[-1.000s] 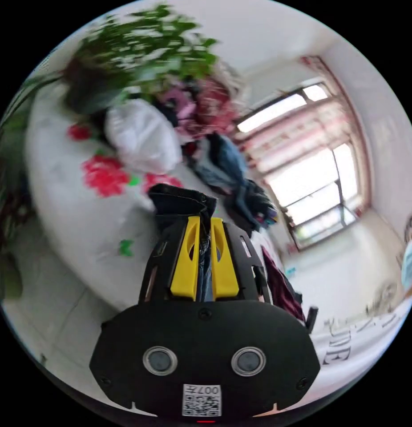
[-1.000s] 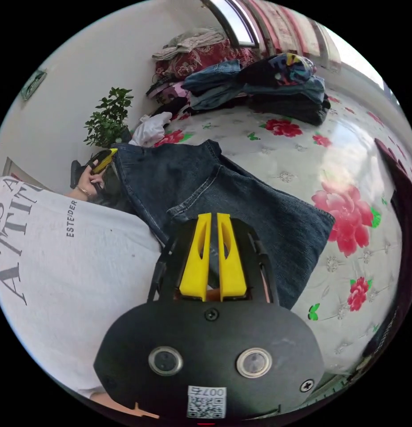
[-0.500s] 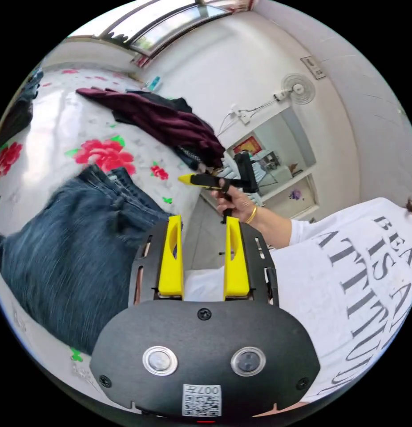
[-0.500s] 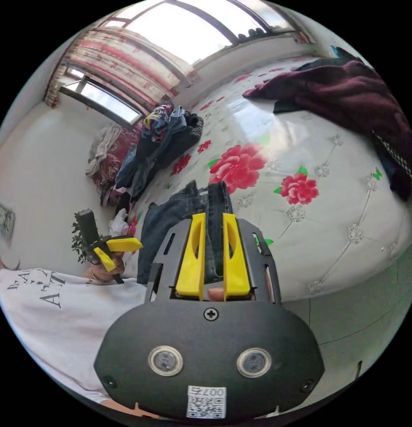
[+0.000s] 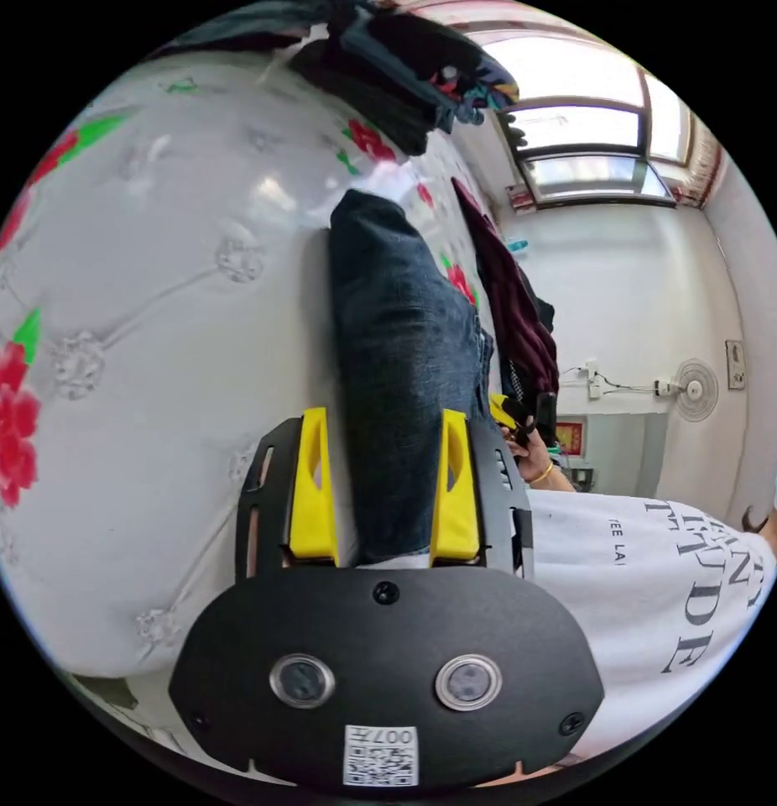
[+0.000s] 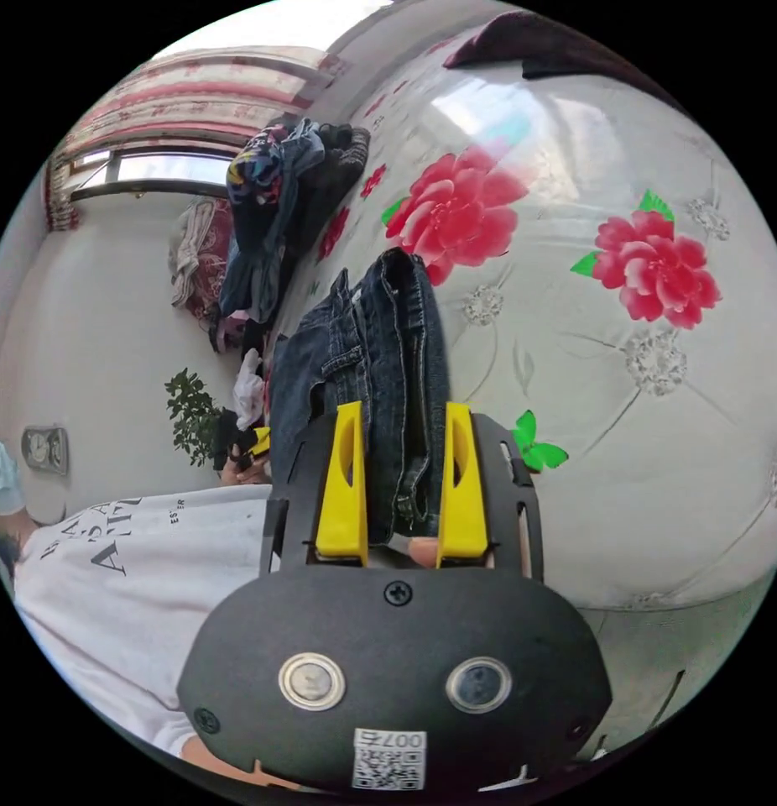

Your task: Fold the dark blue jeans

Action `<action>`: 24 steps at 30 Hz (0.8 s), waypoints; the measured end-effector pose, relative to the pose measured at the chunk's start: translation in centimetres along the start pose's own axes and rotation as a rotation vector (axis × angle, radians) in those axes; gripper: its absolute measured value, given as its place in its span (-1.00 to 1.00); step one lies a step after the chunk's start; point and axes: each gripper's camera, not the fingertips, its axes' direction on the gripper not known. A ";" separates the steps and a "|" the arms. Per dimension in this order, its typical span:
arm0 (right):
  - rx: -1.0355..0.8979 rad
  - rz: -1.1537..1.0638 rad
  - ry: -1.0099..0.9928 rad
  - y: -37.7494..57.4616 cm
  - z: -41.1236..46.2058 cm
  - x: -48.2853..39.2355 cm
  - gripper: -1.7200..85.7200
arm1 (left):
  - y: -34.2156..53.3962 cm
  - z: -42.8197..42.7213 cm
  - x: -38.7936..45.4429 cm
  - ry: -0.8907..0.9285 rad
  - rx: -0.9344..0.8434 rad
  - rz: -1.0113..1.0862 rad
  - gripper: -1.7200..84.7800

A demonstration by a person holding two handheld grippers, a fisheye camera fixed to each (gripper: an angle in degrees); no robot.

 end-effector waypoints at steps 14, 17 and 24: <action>-0.020 -0.459 -0.266 -19.4 -2.2 -22.0 -0.84 | -16.2 -13.7 10.0 0.080 0.222 0.341 -0.89; 0.023 -0.654 -0.325 -26.4 -0.8 -32.1 -0.84 | -20.4 -22.6 12.0 -0.001 0.374 0.414 -0.88; 0.086 -0.732 -0.342 -41.8 10.1 -49.5 -0.82 | -31.9 -35.6 10.3 -0.280 0.614 0.306 -0.83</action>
